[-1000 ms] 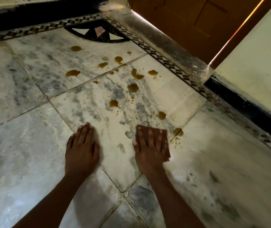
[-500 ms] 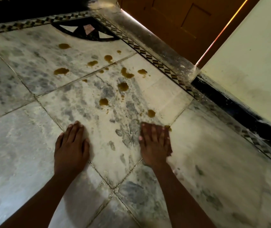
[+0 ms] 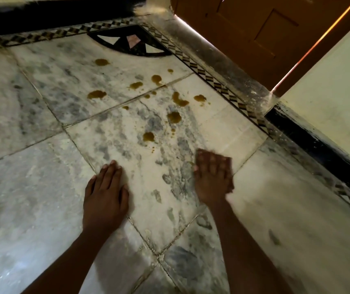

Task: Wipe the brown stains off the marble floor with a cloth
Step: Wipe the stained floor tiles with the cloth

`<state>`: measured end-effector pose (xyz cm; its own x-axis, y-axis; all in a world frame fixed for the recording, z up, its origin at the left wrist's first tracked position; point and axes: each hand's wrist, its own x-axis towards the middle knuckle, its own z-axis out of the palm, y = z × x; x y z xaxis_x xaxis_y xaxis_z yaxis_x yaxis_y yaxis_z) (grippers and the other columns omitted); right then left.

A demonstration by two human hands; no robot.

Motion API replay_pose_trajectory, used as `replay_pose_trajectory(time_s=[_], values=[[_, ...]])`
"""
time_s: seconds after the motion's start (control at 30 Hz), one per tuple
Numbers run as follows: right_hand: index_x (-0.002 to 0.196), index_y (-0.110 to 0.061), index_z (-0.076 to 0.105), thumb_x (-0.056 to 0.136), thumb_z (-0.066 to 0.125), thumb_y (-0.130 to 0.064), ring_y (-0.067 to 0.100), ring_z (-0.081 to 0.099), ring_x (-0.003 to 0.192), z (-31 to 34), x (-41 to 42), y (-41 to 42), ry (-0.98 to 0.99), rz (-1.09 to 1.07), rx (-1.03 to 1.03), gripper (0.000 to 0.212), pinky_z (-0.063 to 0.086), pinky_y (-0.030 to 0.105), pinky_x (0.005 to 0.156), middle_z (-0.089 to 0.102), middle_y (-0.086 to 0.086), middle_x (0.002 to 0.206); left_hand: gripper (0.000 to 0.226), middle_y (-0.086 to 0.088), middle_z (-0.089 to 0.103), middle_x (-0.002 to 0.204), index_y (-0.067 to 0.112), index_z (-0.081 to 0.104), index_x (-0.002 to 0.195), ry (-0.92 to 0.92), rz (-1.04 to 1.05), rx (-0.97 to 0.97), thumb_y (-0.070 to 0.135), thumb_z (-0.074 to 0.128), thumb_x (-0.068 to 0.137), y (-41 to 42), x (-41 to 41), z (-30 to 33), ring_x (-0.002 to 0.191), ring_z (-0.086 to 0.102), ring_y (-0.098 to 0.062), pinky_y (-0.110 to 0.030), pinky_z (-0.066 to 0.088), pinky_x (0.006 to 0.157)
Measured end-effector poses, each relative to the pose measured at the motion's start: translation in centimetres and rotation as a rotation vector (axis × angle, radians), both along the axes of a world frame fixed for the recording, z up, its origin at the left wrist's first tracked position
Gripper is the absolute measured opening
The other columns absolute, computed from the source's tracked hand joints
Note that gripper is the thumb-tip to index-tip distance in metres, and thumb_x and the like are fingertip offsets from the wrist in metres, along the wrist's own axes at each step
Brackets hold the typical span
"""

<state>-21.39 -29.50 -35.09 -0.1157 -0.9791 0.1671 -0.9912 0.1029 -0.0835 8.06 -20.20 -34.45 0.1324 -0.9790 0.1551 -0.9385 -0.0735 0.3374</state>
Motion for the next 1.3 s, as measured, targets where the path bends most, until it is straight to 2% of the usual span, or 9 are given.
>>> replay_pose_trajectory(time_s=[0.13,0.27,0.4,0.63,0.77,0.87,1.0,1.17,1.3], values=[[0.165,-0.048,0.019,0.11,0.022,-0.058,0.029,0.01,0.165,1.7,3.2,8.4,-0.012,0.393,0.15,0.056,0.014,0.053,0.13,0.019,-0.004,0.177,0.062,-0.007,0.037,0.173,0.012,0.049,0.158,-0.005,-0.005,0.009,0.039,0.041,0.103,0.0,0.2,0.0,0.159,0.036,-0.027,-0.051,0.034,0.124],[0.163,-0.043,0.034,0.108,0.025,-0.058,0.038,0.027,0.159,1.4,-1.9,7.5,-0.043,0.088,0.163,0.058,0.03,0.061,0.122,0.035,0.002,0.172,0.062,-0.007,0.038,0.172,0.012,0.049,0.158,-0.009,-0.003,0.007,0.039,0.038,0.103,-0.2,0.2,0.0,0.16,0.035,-0.026,-0.051,0.033,0.124],[0.168,-0.038,0.011,0.109,0.016,-0.061,0.042,0.003,0.163,2.2,0.3,-2.1,-0.159,-0.129,0.29,0.063,0.002,0.067,0.127,0.008,0.006,0.179,0.061,-0.008,0.039,0.171,0.012,0.049,0.156,-0.036,0.008,0.01,0.038,0.041,0.102,-0.2,0.0,-0.1,0.159,0.036,-0.026,-0.052,0.034,0.124],[0.165,-0.047,0.023,0.11,0.023,-0.056,0.033,0.017,0.163,1.6,4.6,8.2,-0.008,0.497,0.159,0.056,0.021,0.058,0.127,0.026,-0.004,0.175,0.061,-0.008,0.038,0.172,0.012,0.048,0.158,-0.043,0.01,0.009,0.037,0.041,0.103,-0.2,0.0,0.0,0.159,0.036,-0.027,-0.052,0.036,0.123],[0.163,-0.046,0.029,0.11,0.021,-0.052,0.038,0.029,0.158,1.2,-1.9,9.3,-0.057,0.146,0.151,0.054,0.032,0.061,0.121,0.035,-0.001,0.171,0.061,-0.008,0.036,0.173,0.012,0.045,0.16,-0.08,0.001,0.028,0.037,0.04,0.105,-0.2,0.0,-0.1,0.16,0.035,-0.027,-0.051,0.036,0.123],[0.164,-0.044,0.018,0.109,0.015,-0.055,0.042,0.022,0.159,0.7,-2.3,3.2,-0.153,-0.224,0.147,0.056,0.017,0.066,0.126,0.029,0.006,0.174,0.061,-0.008,0.037,0.173,0.011,0.046,0.159,-0.084,0.011,0.023,0.037,0.039,0.104,-0.2,-0.1,-0.1,0.16,0.035,-0.028,-0.051,0.035,0.123],[0.167,-0.038,0.019,0.102,0.005,-0.061,0.043,0.008,0.162,0.7,3.3,-1.3,-0.122,-0.069,0.244,0.07,0.005,0.068,0.127,0.017,0.007,0.177,0.062,-0.008,0.036,0.173,0.012,0.045,0.16,-0.064,0.003,0.033,0.039,0.037,0.104,-0.1,-0.1,0.0,0.161,0.033,-0.027,-0.051,0.033,0.124],[0.163,-0.053,0.019,0.11,0.021,-0.059,0.029,0.01,0.165,1.5,3.9,10.2,-0.054,0.413,0.164,0.054,0.018,0.058,0.128,0.022,-0.008,0.176,0.063,-0.007,0.035,0.173,0.013,0.045,0.16,-0.07,0.01,0.049,0.04,0.038,0.104,-0.2,-0.1,0.2,0.161,0.033,-0.026,-0.051,0.033,0.124],[0.163,-0.048,0.027,0.106,0.023,-0.057,0.035,0.019,0.162,0.9,-3.6,12.0,-0.079,-0.001,0.217,0.058,0.025,0.06,0.125,0.028,-0.002,0.174,0.062,-0.008,0.037,0.173,0.011,0.048,0.158,-0.099,0.011,0.045,0.039,0.039,0.103,-0.2,-0.1,0.0,0.159,0.036,-0.027,-0.052,0.036,0.122]])
